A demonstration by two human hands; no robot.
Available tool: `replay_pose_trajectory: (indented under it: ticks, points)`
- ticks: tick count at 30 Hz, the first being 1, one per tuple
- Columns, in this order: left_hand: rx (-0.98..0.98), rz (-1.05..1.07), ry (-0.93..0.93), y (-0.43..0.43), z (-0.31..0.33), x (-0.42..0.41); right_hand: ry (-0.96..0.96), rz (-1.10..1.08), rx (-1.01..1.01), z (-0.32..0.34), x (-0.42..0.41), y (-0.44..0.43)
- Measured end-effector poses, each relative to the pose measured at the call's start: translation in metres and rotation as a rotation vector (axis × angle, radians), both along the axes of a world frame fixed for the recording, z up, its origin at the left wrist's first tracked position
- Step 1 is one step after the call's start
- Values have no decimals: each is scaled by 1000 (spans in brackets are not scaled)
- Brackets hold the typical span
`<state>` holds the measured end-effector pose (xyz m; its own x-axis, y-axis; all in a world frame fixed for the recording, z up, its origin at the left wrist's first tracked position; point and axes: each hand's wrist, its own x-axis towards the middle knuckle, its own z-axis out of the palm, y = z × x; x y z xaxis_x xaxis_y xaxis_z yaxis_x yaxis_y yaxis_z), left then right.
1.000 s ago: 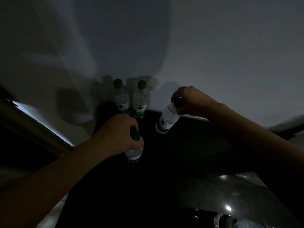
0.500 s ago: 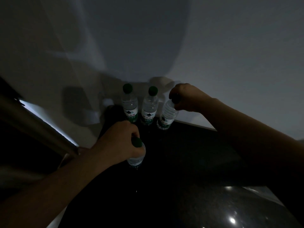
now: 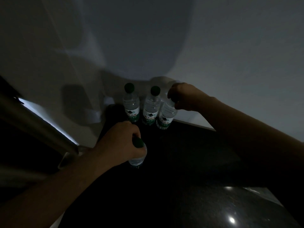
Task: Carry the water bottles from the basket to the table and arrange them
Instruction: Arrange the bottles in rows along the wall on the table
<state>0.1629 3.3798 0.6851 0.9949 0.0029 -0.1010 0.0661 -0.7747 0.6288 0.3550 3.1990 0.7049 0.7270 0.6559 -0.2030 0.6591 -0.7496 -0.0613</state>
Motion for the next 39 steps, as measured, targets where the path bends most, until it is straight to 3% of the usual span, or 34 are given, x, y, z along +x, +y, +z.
replay_pose_trajectory:
  ticks: [11, 16, 21, 29, 39]
  points:
    - [-13, 10, -28, -7, 2, 8, 8, -28, 21, -3, -4, 0]
    - [-33, 15, -32, -13, 9, 13, 19, -94, 144, 7, -15, -15]
    - [-37, -31, 0, -23, 17, 31, -1, -218, 235, 10, -42, -58]
    - [-55, -43, 22, -71, 30, 63, 207, -413, 160, -9, -95, -143]
    - [77, -36, 40, -143, 39, 123, 271, -592, 215, -33, -143, -213]
